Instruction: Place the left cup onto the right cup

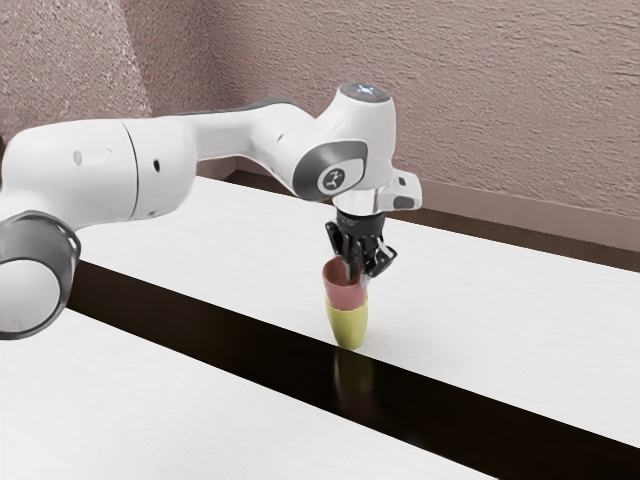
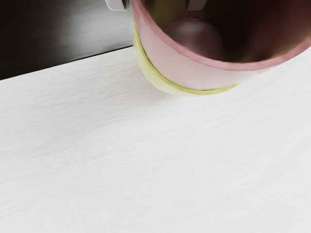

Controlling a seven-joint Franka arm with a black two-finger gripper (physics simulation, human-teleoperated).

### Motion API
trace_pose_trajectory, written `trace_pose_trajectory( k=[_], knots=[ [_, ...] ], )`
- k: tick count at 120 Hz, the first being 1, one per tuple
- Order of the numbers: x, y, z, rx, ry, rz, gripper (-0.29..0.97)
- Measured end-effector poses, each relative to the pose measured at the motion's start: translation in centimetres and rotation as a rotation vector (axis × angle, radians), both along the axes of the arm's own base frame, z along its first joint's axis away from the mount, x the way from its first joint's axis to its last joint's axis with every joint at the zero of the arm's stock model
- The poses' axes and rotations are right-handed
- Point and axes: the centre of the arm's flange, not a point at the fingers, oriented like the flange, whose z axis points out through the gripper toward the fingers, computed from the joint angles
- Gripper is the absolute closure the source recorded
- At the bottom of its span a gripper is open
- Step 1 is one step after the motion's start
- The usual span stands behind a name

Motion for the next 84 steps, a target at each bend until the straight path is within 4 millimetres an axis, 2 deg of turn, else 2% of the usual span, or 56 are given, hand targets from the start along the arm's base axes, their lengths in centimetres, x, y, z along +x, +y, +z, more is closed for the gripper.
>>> trace_pose_trajectory(
  k=[19, 41, 63, 84],
  knots=[
    [0.0, 0.0, 0.1, -0.003, 0.000, 0.002, 0.35],
    [-0.2, -0.1, 0.9, -0.003, -0.007, 0.001, 0.24],
    [-0.8, -0.4, 3.6, -0.006, -0.041, -0.004, 0.17],
    [-1.8, -0.1, 7.3, -0.005, -0.074, -0.001, 0.08]
  ],
)
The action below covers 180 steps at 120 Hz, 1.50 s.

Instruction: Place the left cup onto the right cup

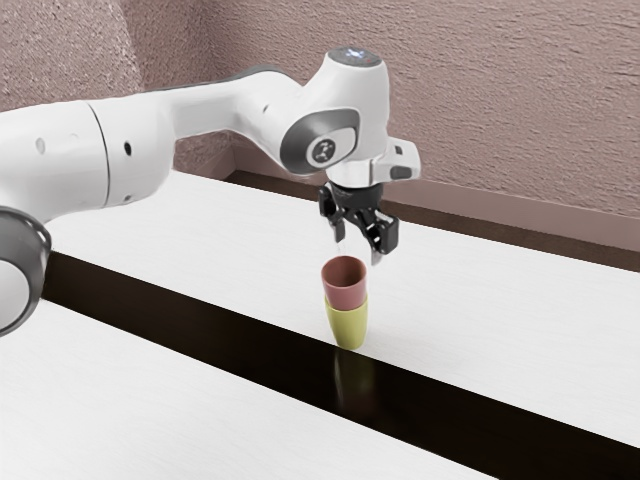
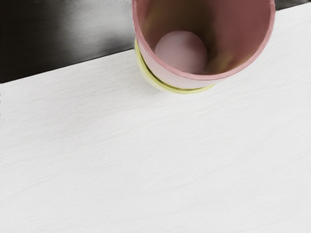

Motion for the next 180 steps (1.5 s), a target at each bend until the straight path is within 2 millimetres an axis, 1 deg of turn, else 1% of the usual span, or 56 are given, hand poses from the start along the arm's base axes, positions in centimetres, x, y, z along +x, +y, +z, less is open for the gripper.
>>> trace_pose_trajectory(
  k=[14, 25, 53, 59, 76, 92, 115, 147, 161, 180],
  knots=[
    [-1.0, 0.4, 2.8, 0.002, -0.020, 0.004, 0.05],
    [-2.0, 0.8, 4.6, 0.007, -0.026, 0.008, 0.03],
    [-5.6, 2.4, 8.8, 0.038, -0.025, 0.025, 0.01],
    [-6.4, 3.0, 9.4, 0.044, -0.017, 0.035, 0.01],
    [-7.6, 5.4, 10.7, 0.049, 0.014, 0.079, 0.00],
    [-8.6, 7.3, 11.6, 0.062, 0.042, 0.113, 0.00],
    [-9.5, 10.1, 12.3, 0.056, 0.076, 0.160, 0.00],
    [-9.4, 13.5, 11.5, 0.049, 0.118, 0.205, 0.00],
    [-9.3, 14.5, 11.3, 0.044, 0.125, 0.213, 0.00],
    [-9.2, 15.0, 11.0, 0.037, 0.133, 0.207, 0.00]
  ],
)
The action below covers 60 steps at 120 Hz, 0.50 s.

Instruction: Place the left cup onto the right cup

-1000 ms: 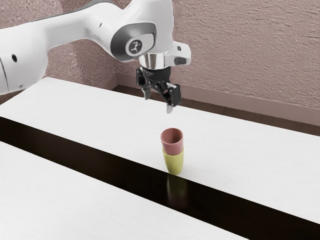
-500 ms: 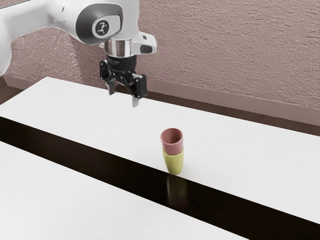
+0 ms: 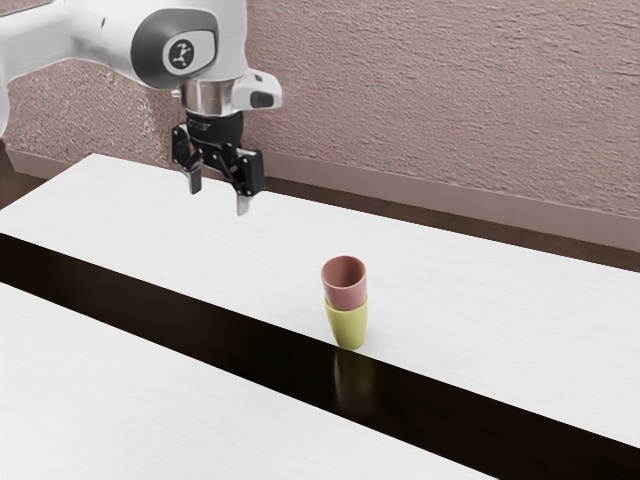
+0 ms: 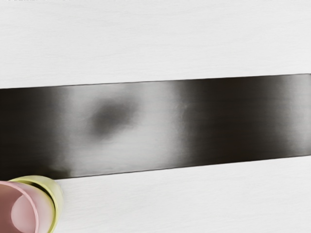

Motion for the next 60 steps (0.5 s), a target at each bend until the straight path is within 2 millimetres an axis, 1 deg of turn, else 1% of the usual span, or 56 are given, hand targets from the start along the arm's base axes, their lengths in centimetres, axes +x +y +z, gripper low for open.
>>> trace_pose_trajectory(
  k=[33, 60],
  knots=[
    [0.2, 0.8, -0.3, -0.015, -0.002, -0.020, 0.00],
    [0.3, 1.2, -0.1, -0.034, -0.016, -0.031, 0.00]
  ],
)
